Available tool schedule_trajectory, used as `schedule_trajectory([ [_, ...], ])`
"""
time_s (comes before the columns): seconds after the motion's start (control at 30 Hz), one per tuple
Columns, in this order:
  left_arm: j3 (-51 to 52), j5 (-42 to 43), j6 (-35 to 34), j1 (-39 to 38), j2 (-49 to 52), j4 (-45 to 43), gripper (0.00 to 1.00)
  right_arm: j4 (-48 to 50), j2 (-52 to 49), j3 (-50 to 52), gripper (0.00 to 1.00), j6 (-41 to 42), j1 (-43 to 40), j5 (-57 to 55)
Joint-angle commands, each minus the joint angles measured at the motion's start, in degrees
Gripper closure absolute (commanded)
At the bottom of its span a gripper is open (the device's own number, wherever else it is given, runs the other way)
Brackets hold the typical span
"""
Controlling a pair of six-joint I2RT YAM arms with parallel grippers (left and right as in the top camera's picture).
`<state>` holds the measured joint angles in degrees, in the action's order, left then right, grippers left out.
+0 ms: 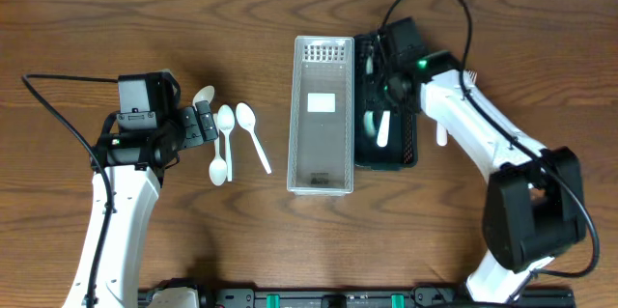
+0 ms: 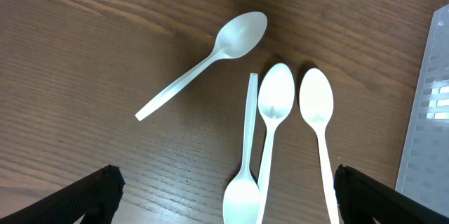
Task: Pack container
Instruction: 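Place the green knife into the black basket with right gripper, then grasp the white fork beside the spoon with right gripper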
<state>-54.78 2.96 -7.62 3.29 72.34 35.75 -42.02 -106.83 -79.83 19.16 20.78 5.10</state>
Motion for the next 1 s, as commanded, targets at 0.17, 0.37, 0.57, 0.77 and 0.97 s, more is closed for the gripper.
schedule_trajectory([
  [0.17,-1.05,-0.66,0.52,0.28,0.48,0.04,0.02,0.24,9.60,-4.94,0.39,-2.45,-6.19,-8.37],
  [0.37,-1.05,-0.66,0.52,0.28,0.48,0.04,0.02,-3.19,9.86,-4.74,0.47,-2.45,-17.59,-9.86],
  [0.57,-1.05,-0.66,0.52,0.28,0.48,0.07,0.02,-5.68,1.62,-4.72,0.52,-0.72,-24.24,-9.33],
  [0.77,-1.05,-0.66,0.52,0.28,0.48,0.04,0.02,-3.93,-6.54,-4.72,0.54,-0.79,-24.81,-9.18],
  [0.97,-1.05,-0.66,0.52,0.28,0.48,0.04,0.02,-3.06,-11.80,-4.72,0.55,0.28,-24.90,-9.29],
])
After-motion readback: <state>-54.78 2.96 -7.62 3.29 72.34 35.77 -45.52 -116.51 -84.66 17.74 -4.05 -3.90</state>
